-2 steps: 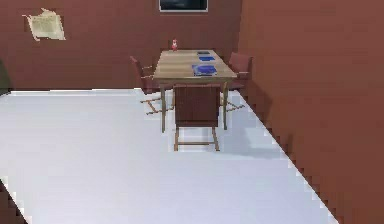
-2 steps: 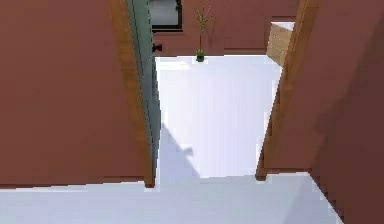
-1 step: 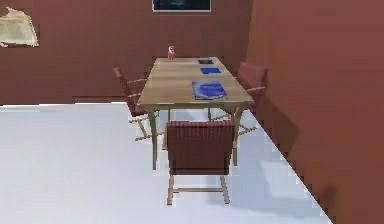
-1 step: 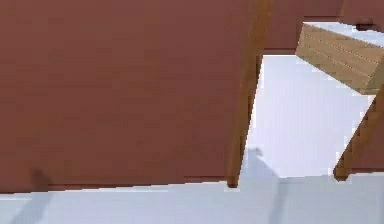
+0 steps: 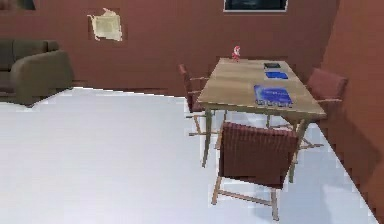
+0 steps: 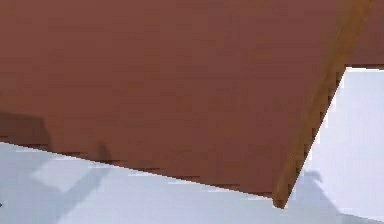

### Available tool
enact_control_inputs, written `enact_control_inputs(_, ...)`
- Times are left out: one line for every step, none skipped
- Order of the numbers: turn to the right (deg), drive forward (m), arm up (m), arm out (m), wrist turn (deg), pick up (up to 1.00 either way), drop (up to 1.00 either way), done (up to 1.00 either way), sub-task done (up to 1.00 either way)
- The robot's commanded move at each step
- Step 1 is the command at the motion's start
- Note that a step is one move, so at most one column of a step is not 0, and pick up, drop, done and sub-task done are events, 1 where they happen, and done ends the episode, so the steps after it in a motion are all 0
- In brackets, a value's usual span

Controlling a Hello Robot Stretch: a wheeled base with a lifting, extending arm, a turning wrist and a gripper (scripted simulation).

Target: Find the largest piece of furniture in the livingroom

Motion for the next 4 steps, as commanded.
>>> enact_control_inputs(0.0, 0.35, 0.00, 0.00, 0.0, 0.00, 0.00, 0.00, 0.00)
enact_control_inputs(-30.0, 0.00, 0.00, 0.00, 0.0, 0.00, 0.00, 0.00, 0.00)
enact_control_inputs(0.0, 0.40, 0.00, 0.00, 0.0, 0.00, 0.00, 0.00, 0.00)
enact_control_inputs(15.0, 0.00, 0.00, 0.00, 0.0, 0.00, 0.00, 0.00, 0.00)
